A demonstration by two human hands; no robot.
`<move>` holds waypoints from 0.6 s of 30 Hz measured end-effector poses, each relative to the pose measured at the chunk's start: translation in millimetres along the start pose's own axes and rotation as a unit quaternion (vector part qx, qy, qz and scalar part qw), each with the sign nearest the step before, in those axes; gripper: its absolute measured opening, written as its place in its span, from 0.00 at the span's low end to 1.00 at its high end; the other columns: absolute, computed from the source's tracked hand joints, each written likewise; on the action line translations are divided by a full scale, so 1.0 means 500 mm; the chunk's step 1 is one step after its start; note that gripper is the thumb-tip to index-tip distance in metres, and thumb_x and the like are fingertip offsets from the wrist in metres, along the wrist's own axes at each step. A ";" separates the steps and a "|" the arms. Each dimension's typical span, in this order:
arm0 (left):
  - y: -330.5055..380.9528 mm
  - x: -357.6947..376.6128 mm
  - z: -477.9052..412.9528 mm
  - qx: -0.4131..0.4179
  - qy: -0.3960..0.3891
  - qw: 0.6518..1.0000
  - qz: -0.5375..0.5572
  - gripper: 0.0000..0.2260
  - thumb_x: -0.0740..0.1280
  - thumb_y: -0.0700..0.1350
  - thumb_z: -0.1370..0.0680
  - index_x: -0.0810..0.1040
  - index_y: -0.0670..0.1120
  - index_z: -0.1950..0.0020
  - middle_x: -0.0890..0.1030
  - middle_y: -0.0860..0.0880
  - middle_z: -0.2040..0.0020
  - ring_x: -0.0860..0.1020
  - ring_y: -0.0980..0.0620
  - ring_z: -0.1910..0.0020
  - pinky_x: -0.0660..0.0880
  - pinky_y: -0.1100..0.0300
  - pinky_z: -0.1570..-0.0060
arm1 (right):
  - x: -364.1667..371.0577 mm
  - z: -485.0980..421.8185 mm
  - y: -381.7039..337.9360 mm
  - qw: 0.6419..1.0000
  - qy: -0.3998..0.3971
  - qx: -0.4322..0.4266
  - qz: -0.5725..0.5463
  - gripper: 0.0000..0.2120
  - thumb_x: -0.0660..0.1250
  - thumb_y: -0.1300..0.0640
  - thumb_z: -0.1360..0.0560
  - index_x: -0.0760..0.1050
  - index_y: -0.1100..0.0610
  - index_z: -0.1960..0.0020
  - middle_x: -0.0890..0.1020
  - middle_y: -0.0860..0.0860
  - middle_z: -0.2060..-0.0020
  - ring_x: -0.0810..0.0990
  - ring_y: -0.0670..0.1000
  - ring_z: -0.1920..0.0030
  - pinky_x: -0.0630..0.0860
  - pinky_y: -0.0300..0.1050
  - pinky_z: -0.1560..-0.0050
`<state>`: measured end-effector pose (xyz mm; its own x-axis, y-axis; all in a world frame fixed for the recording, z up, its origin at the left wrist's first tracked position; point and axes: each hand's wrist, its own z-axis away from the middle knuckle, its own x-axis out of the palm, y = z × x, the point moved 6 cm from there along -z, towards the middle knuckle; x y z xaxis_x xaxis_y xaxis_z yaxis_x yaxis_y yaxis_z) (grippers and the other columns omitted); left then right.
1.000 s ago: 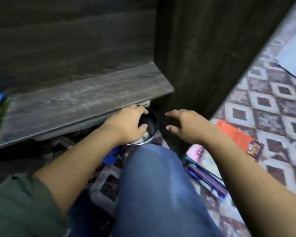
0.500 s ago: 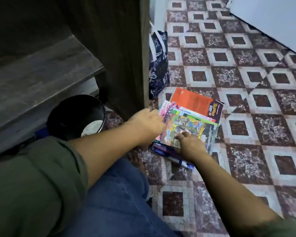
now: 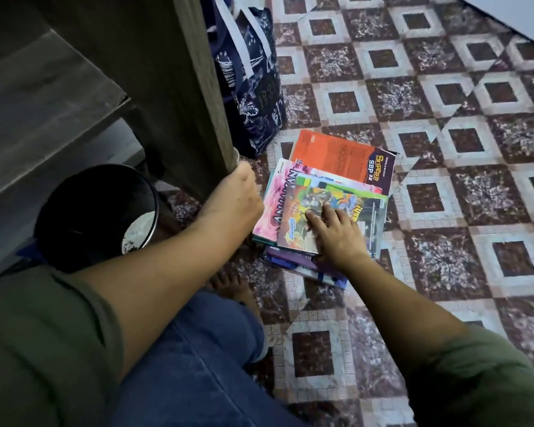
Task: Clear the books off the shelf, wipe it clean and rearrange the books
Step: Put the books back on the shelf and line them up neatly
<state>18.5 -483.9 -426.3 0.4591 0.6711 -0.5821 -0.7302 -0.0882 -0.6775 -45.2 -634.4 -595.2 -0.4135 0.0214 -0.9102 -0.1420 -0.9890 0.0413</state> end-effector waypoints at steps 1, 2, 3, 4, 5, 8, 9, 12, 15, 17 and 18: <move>-0.002 -0.003 -0.003 -0.005 -0.007 1.000 0.017 0.12 0.54 0.40 0.19 0.74 0.44 0.40 0.77 0.49 0.44 0.72 0.46 0.42 0.63 0.54 0.42 | 0.003 0.000 0.001 1.000 -0.004 -0.007 -0.003 0.53 0.75 0.40 0.33 0.43 0.48 0.22 0.52 0.59 0.23 0.54 0.63 0.26 0.61 0.58 0.27; -0.005 -0.009 -0.006 -0.008 -0.014 1.000 0.026 0.12 0.54 0.39 0.19 0.75 0.46 0.41 0.78 0.50 0.45 0.73 0.47 0.43 0.63 0.54 0.43 | 0.002 0.000 0.003 1.000 -0.004 -0.016 -0.003 0.52 0.73 0.38 0.32 0.43 0.48 0.22 0.51 0.59 0.23 0.55 0.63 0.26 0.62 0.58 0.28; -0.005 -0.015 -0.007 -0.005 -0.016 0.999 0.030 0.12 0.54 0.39 0.19 0.75 0.46 0.42 0.79 0.51 0.46 0.73 0.48 0.45 0.63 0.54 0.43 | 0.000 0.001 0.006 1.000 -0.001 -0.023 0.000 0.49 0.70 0.36 0.31 0.43 0.48 0.22 0.52 0.59 0.23 0.56 0.63 0.27 0.64 0.57 0.29; -0.008 -0.021 -0.007 -0.004 -0.015 0.999 0.039 0.12 0.55 0.38 0.20 0.75 0.47 0.44 0.79 0.51 0.47 0.74 0.49 0.46 0.63 0.54 0.43 | -0.006 0.003 0.010 1.000 0.004 -0.030 -0.001 0.46 0.66 0.34 0.29 0.46 0.49 0.22 0.55 0.58 0.24 0.59 0.62 0.28 0.66 0.57 0.31; -0.010 -0.025 -0.007 -0.005 -0.013 0.999 0.047 0.12 0.55 0.38 0.20 0.76 0.47 0.45 0.79 0.51 0.48 0.74 0.49 0.48 0.63 0.55 0.45 | -0.016 0.003 0.016 0.999 0.012 -0.034 -0.017 0.41 0.62 0.34 0.27 0.50 0.50 0.23 0.59 0.58 0.25 0.63 0.61 0.30 0.69 0.55 0.33; -0.018 -0.032 -0.004 -0.009 -0.010 0.996 0.084 0.11 0.56 0.36 0.21 0.76 0.47 0.48 0.79 0.51 0.50 0.69 0.50 0.58 0.57 0.56 0.52 | -0.062 -0.004 0.029 0.996 0.042 -0.029 -0.066 0.26 0.52 0.41 0.19 0.58 0.50 0.25 0.73 0.56 0.33 0.76 0.58 0.41 0.77 0.51 0.47; -0.020 -0.033 -0.004 -0.011 -0.011 0.996 0.092 0.10 0.57 0.36 0.21 0.76 0.47 0.48 0.79 0.51 0.50 0.68 0.50 0.59 0.56 0.56 0.53 | -0.077 -0.008 0.031 0.996 0.057 -0.014 -0.068 0.24 0.51 0.45 0.18 0.57 0.50 0.24 0.74 0.56 0.34 0.78 0.58 0.44 0.78 0.50 0.51; -0.020 -0.031 -0.007 -0.014 -0.013 0.994 0.107 0.10 0.58 0.36 0.22 0.76 0.47 0.49 0.80 0.51 0.50 0.71 0.49 0.57 0.55 0.57 0.53 | -0.108 -0.025 0.038 0.988 0.119 0.057 -0.083 0.25 0.52 0.58 0.17 0.52 0.52 0.22 0.66 0.56 0.26 0.73 0.61 0.34 0.74 0.53 0.42; -0.019 -0.028 -0.013 -0.011 -0.014 0.992 0.124 0.11 0.58 0.36 0.22 0.77 0.46 0.48 0.81 0.51 0.48 0.73 0.50 0.55 0.60 0.58 0.48 | -0.076 -0.042 0.040 0.993 0.078 0.062 -0.068 0.26 0.53 0.61 0.19 0.50 0.53 0.22 0.60 0.59 0.24 0.60 0.64 0.26 0.60 0.58 0.27; -0.016 -0.029 -0.017 -0.004 -0.013 0.992 0.123 0.11 0.58 0.36 0.22 0.77 0.46 0.46 0.81 0.50 0.47 0.76 0.50 0.48 0.63 0.58 0.44 | -0.031 -0.039 0.038 0.998 0.031 0.035 -0.046 0.28 0.53 0.48 0.18 0.47 0.52 0.22 0.53 0.60 0.23 0.54 0.64 0.24 0.56 0.59 0.25; -0.015 -0.029 -0.019 -0.001 -0.015 0.993 0.119 0.11 0.58 0.35 0.22 0.77 0.46 0.46 0.81 0.50 0.46 0.77 0.50 0.47 0.63 0.58 0.42 | -0.012 -0.034 0.037 0.999 0.019 0.024 -0.035 0.33 0.51 0.39 0.19 0.44 0.52 0.21 0.49 0.60 0.22 0.50 0.64 0.24 0.52 0.59 0.25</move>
<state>22.3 -500.0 -417.3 0.2587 0.6522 -0.7125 -0.8152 -0.2483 -0.5233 -30.0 -655.4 -596.2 -0.3665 0.0837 -0.9267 -0.2125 -0.9771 -0.0042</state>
